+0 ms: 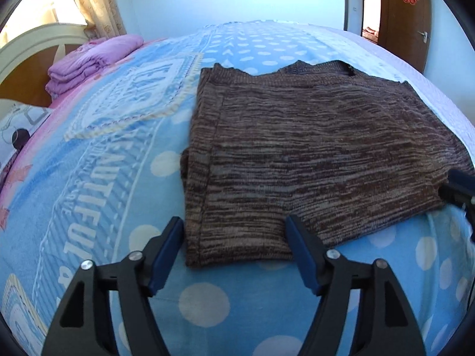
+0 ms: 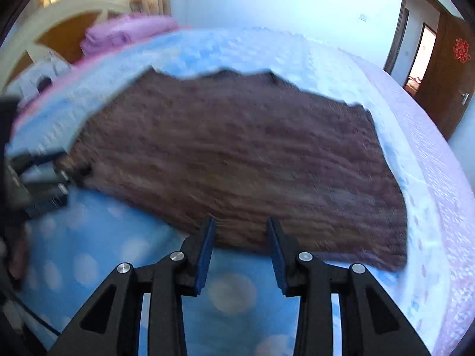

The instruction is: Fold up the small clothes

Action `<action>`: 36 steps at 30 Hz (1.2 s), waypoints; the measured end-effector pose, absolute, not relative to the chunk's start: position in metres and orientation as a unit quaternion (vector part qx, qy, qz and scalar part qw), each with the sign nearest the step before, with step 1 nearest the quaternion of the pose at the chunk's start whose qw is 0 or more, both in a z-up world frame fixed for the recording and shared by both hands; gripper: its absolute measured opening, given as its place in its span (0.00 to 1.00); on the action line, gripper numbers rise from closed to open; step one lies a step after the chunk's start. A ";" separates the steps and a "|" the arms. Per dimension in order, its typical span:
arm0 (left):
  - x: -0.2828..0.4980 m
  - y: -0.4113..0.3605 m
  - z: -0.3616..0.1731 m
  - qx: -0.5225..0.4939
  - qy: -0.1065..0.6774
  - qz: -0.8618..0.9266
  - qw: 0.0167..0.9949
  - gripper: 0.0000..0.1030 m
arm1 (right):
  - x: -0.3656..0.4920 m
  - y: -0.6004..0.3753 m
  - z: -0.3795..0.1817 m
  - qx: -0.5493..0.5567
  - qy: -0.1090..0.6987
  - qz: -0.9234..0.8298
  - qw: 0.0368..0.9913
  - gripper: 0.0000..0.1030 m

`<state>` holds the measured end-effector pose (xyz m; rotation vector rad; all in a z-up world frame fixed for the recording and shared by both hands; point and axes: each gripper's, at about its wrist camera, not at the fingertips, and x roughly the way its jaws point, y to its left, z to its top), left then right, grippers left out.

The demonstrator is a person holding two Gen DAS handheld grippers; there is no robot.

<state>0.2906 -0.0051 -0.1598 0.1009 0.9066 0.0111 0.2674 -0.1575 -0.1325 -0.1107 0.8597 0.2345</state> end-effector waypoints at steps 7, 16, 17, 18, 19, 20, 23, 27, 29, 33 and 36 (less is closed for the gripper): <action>0.290 -0.005 -0.159 0.045 0.433 0.004 0.900 0.74 | 0.302 -0.108 -0.132 -0.065 0.400 0.151 0.902 0.36; 0.284 0.002 -0.159 0.035 0.430 -0.008 0.902 0.77 | 0.284 -0.104 -0.153 -0.055 0.429 0.157 0.888 0.37; 0.284 0.002 -0.159 0.035 0.431 -0.009 0.902 0.77 | 0.284 -0.105 -0.153 -0.050 0.431 0.158 0.887 0.37; 0.283 0.002 -0.160 0.035 0.433 -0.009 0.901 0.78 | 0.284 -0.106 -0.153 -0.046 0.434 0.159 0.886 0.37; 0.282 0.003 -0.160 0.037 0.432 -0.010 0.901 0.78 | 0.283 -0.105 -0.153 -0.044 0.436 0.159 0.885 0.38; 0.280 0.003 -0.160 0.038 0.431 -0.011 0.901 0.78 | 0.282 -0.105 -0.153 -0.044 0.438 0.160 0.884 0.38; 0.273 0.005 -0.159 0.034 0.427 -0.013 0.903 0.79 | 0.273 -0.100 -0.154 -0.062 0.433 0.160 0.885 0.38; 0.271 0.014 -0.148 0.012 0.424 -0.015 0.905 0.79 | 0.270 -0.108 -0.144 -0.051 0.423 0.181 0.886 0.38; 0.274 0.022 -0.135 -0.001 0.405 -0.009 0.914 0.79 | 0.270 -0.125 -0.133 -0.024 0.408 0.180 0.895 0.38; 0.295 0.030 -0.129 0.009 0.403 0.014 0.915 0.85 | 0.281 -0.183 -0.112 0.008 0.387 0.120 0.914 0.37; 0.307 0.030 -0.138 0.023 0.414 0.019 0.910 0.85 | 0.293 -0.222 -0.115 0.021 0.412 0.075 0.908 0.37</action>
